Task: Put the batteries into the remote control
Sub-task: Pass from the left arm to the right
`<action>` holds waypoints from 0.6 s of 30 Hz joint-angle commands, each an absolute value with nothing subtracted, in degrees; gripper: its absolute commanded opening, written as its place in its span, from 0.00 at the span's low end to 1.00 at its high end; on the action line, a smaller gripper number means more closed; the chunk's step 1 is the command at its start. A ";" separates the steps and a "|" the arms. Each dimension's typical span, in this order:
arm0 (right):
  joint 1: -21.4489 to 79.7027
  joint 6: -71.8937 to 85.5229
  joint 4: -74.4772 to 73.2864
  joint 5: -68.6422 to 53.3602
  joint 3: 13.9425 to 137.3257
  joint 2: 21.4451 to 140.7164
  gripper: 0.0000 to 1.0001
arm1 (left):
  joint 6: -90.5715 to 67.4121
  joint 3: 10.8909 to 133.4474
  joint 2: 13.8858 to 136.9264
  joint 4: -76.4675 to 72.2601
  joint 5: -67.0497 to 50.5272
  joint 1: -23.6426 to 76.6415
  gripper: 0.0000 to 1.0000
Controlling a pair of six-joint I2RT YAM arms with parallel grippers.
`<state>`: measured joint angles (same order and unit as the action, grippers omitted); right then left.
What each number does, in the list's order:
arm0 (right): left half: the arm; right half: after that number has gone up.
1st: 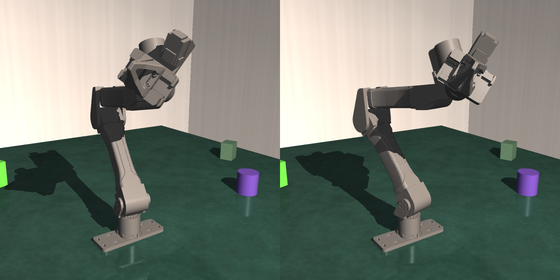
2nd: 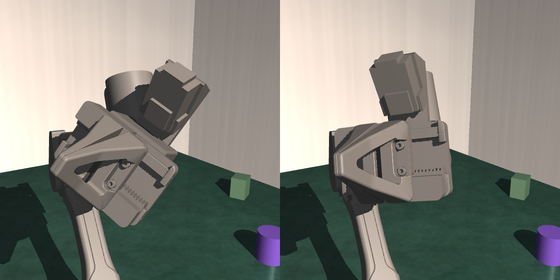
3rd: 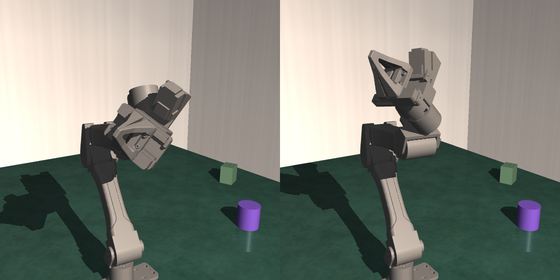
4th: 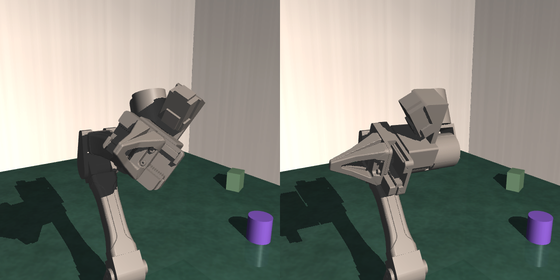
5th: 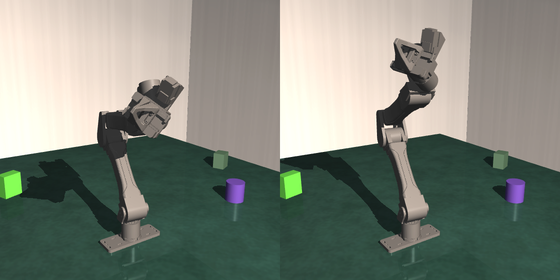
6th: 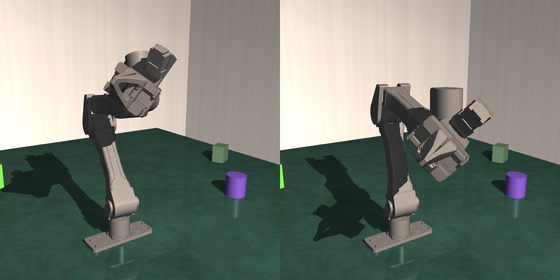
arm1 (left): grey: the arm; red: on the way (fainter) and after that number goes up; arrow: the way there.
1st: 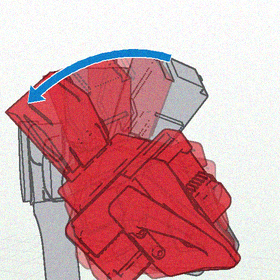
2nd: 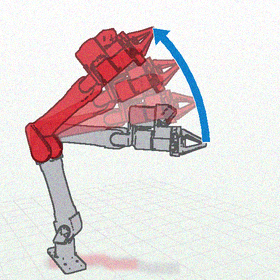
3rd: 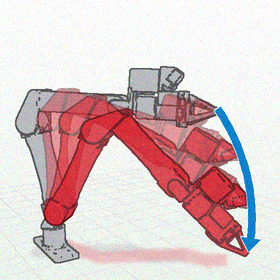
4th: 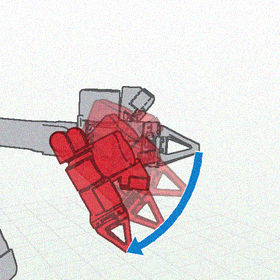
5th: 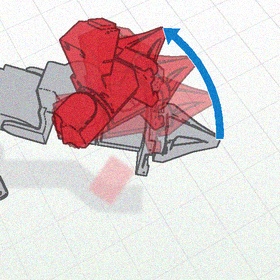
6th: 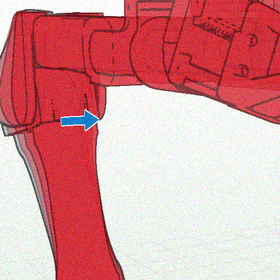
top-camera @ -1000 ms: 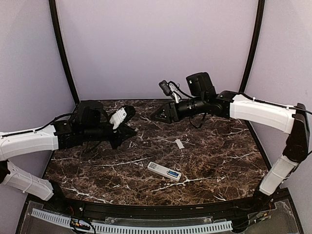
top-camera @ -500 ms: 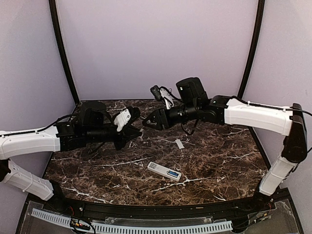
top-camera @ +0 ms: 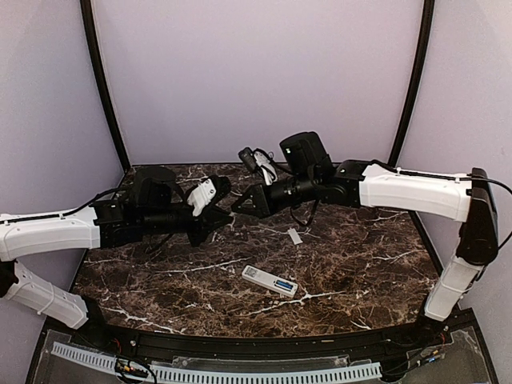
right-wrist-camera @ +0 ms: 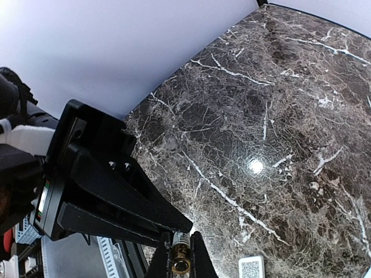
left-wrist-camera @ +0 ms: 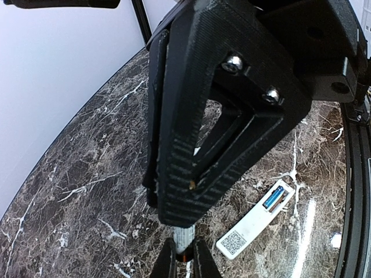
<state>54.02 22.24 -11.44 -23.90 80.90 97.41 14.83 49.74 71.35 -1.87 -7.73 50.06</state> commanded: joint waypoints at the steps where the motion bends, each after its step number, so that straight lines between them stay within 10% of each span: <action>1: 54.32 21.86 -10.46 -25.57 82.66 98.31 0.00 | 14.61 50.78 71.16 -3.22 -6.83 50.38 0.00; 5: 53.51 21.14 -11.84 -27.27 83.01 97.09 0.00 | 14.13 50.49 70.35 -3.42 -7.00 50.44 0.00; 10: 49.19 16.45 -16.59 -36.53 84.12 92.86 0.00 | 11.29 48.40 67.35 -3.76 -10.51 50.41 0.88; 18: 46.33 1.66 -29.45 -52.77 85.69 84.66 0.00 | 15.39 43.24 62.23 1.23 -13.56 50.37 0.95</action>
